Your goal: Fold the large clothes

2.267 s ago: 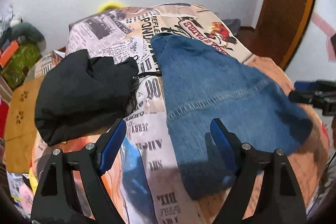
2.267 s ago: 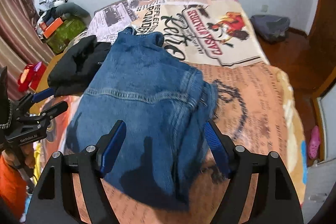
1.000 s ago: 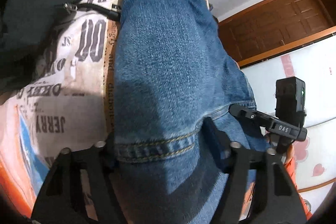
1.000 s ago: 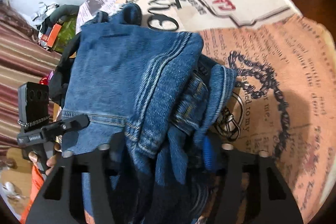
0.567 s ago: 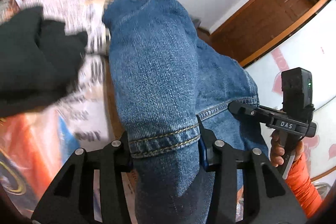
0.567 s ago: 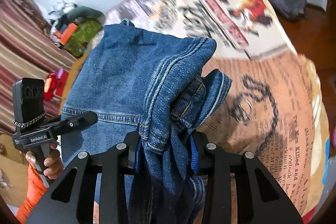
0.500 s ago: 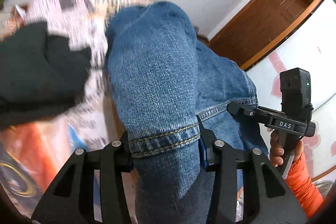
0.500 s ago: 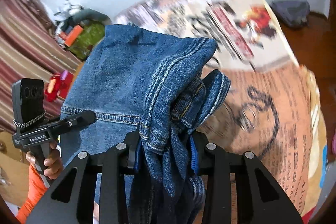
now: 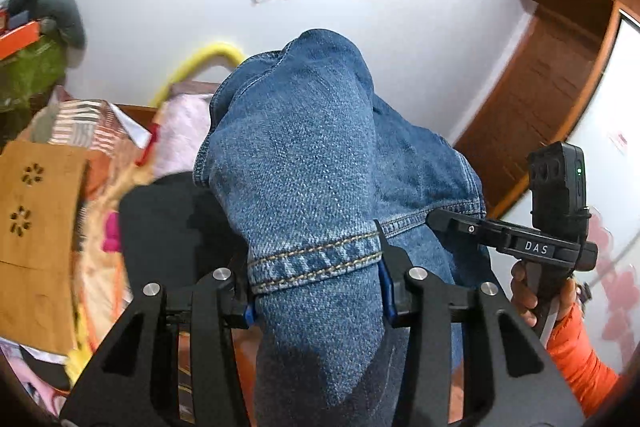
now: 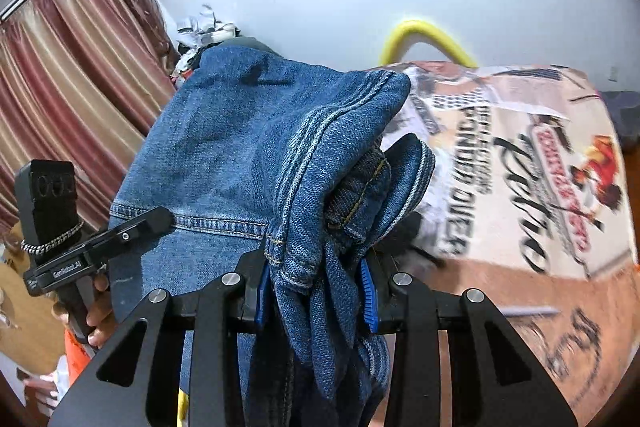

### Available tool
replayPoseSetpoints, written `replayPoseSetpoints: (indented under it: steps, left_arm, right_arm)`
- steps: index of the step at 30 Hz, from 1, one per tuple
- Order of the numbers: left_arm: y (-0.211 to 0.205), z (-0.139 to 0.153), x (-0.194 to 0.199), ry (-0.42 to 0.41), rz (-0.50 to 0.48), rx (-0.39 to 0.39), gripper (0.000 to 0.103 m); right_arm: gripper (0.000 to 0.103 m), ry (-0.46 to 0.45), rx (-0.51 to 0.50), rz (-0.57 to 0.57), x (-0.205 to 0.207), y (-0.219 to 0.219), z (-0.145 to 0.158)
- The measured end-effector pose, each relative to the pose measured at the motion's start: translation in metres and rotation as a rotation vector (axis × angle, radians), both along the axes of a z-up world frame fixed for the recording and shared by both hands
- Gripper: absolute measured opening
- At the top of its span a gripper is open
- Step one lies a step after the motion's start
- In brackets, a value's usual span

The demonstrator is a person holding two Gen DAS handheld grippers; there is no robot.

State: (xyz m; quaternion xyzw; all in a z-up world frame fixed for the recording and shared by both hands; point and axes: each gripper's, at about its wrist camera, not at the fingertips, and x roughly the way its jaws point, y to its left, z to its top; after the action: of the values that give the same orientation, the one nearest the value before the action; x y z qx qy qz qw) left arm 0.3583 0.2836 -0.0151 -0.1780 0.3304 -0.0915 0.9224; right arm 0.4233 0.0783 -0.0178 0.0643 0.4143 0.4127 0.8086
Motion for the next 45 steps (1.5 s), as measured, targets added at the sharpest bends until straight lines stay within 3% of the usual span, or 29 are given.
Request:
replayPoseSetpoints:
  steps: [6, 12, 14, 17, 20, 23, 29, 33, 36, 45]
  left_arm:
    - [0.06, -0.044, 0.04, 0.058, 0.095, -0.038, 0.044]
    - [0.107, -0.124, 0.086, 0.184, 0.154, -0.074, 0.045]
    - [0.12, -0.154, 0.097, 0.242, 0.167, -0.121, 0.046]
    - [0.129, -0.171, 0.098, 0.258, 0.156, -0.161, 0.051]
    - [0.123, -0.164, 0.092, 0.265, 0.176, -0.097, 0.064]
    - [0.109, -0.151, 0.08, 0.263, 0.226, 0.024, 0.073]
    - [0.092, -0.14, 0.049, 0.277, 0.261, 0.092, 0.076]
    - [0.07, -0.129, 0.017, 0.285, 0.255, 0.167, 0.076]
    - [0.052, -0.116, -0.011, 0.29, 0.251, 0.181, 0.076]
    - [-0.014, -0.035, -0.108, 0.077, 0.267, 0.318, 0.076]
  right_arm:
    - [0.032, 0.064, -0.007, 0.018, 0.045, 0.06, -0.04]
    - [0.032, 0.124, -0.111, 0.017, 0.08, 0.108, -0.105]
    - [0.033, 0.144, -0.168, 0.009, 0.088, 0.12, -0.121]
    - [0.039, 0.149, -0.221, 0.016, 0.09, 0.124, -0.136]
    - [0.051, 0.156, -0.221, 0.01, 0.088, 0.115, -0.138]
    - [0.053, 0.182, -0.231, -0.013, 0.081, 0.101, -0.137]
    - [0.053, 0.13, -0.273, -0.011, 0.049, 0.065, -0.124]
    - [0.053, 0.042, -0.323, -0.035, 0.017, 0.036, -0.106]
    - [0.053, 0.036, -0.312, -0.02, -0.005, 0.018, -0.091]
    - [0.053, -0.113, -0.11, -0.072, -0.086, -0.04, -0.015]
